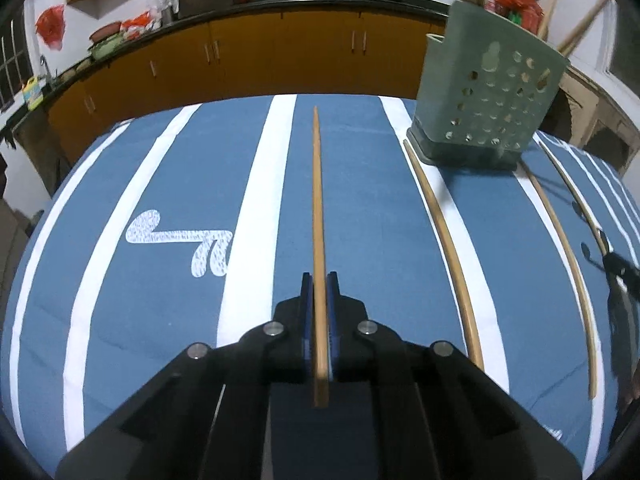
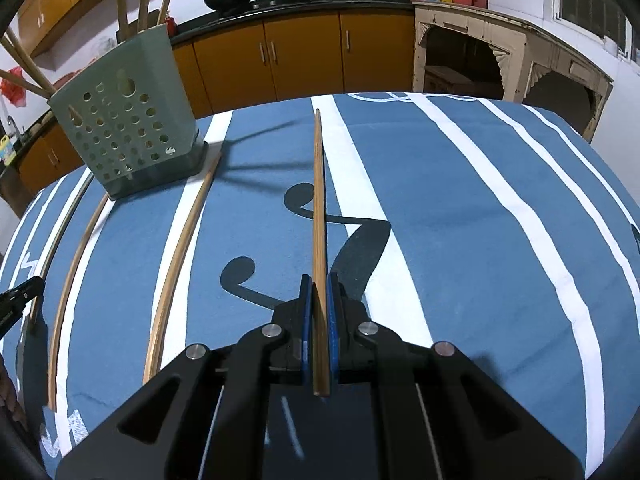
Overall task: Organize utensils
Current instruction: 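Lift both held chopsticks upright and carry them over the green holder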
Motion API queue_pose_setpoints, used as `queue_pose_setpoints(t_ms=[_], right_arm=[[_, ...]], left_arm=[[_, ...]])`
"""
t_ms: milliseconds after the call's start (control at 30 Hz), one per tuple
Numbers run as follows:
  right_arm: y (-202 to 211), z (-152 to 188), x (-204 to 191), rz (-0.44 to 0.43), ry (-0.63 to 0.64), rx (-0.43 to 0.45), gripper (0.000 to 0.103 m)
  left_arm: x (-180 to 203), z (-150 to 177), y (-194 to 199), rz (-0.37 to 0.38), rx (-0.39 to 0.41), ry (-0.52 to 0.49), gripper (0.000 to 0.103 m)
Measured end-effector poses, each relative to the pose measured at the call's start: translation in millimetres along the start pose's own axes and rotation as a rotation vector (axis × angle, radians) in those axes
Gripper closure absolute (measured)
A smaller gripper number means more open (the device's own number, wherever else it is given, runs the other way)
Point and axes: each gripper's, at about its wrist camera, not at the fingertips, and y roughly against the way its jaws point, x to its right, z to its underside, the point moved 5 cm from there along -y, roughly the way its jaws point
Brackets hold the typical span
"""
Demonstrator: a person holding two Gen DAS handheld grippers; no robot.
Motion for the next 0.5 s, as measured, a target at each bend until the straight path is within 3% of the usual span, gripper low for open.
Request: queue_pose_setpoints(t_ms=[500], right_arm=[[2.4,3.2,-3.9,-0.002,0.011,0.0,0.095]], left_arm=[[-0.8,3.7,1.8,0.029,0.005,0.016,0.093]])
